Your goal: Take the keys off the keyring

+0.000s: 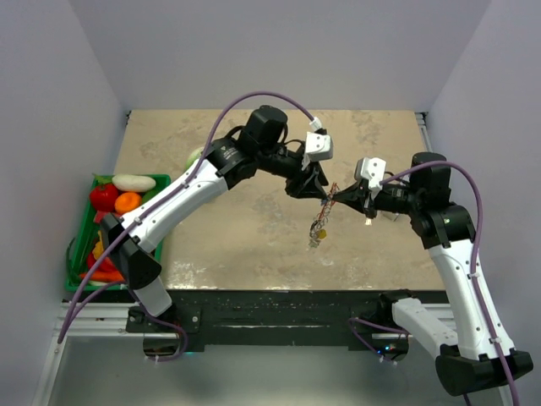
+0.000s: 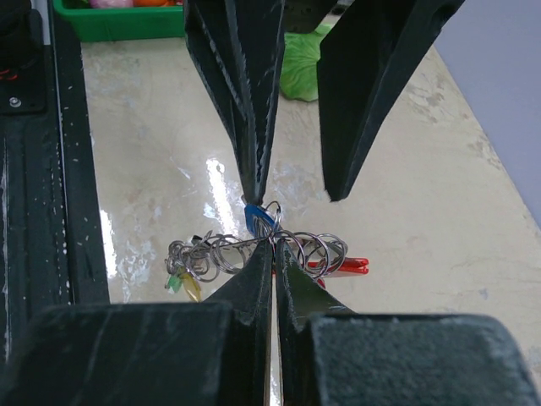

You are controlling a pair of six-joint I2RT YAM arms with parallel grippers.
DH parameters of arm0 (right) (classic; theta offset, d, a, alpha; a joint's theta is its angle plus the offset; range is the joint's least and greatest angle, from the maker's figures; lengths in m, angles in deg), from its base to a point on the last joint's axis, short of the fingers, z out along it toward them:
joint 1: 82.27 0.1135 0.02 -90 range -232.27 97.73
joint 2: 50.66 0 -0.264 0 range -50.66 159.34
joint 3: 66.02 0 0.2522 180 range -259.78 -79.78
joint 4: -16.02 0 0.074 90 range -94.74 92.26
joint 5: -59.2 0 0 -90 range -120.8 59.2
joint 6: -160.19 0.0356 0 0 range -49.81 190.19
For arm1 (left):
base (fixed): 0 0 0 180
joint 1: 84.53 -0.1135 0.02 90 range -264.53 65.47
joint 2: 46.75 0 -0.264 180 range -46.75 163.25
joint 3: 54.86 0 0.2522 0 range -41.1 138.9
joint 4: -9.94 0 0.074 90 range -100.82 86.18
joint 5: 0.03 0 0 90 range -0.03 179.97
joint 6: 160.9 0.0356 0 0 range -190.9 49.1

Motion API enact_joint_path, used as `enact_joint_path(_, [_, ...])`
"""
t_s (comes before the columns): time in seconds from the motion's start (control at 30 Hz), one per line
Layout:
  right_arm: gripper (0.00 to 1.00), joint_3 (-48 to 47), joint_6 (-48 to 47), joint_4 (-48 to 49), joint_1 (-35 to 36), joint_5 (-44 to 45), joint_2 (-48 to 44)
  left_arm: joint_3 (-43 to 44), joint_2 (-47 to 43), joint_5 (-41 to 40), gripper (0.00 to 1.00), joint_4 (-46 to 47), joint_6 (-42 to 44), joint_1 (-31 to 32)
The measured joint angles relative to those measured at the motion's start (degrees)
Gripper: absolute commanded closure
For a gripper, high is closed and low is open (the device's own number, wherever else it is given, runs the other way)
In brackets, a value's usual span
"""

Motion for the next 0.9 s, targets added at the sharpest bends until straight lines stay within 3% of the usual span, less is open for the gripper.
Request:
enact_joint_path(0.17, [1.0, 0.0, 0.0, 0.0, 0.0, 0.0, 0.0, 0.0, 0.3, 0.8, 0.73, -1.2, 1.1, 1.0])
enact_joint_path(0.37, [1.0, 0.0, 0.2, 0.3, 0.0, 0.0, 0.0, 0.0, 0.3, 1.9, 1.0, -1.3, 1.5, 1.0])
enact_joint_path(0.67, [1.0, 0.0, 2.1, 1.0, -0.5, -0.2, 0.0, 0.0, 0.3, 2.3, 1.0, -1.1, 1.8, 1.0])
enact_joint_path(0.9, [1.0, 1.3, 9.1, 5.7, -3.0, -4.4, 0.5, -0.5, -0.7, 1.8, 1.0, -0.2, 2.5, 1.0])
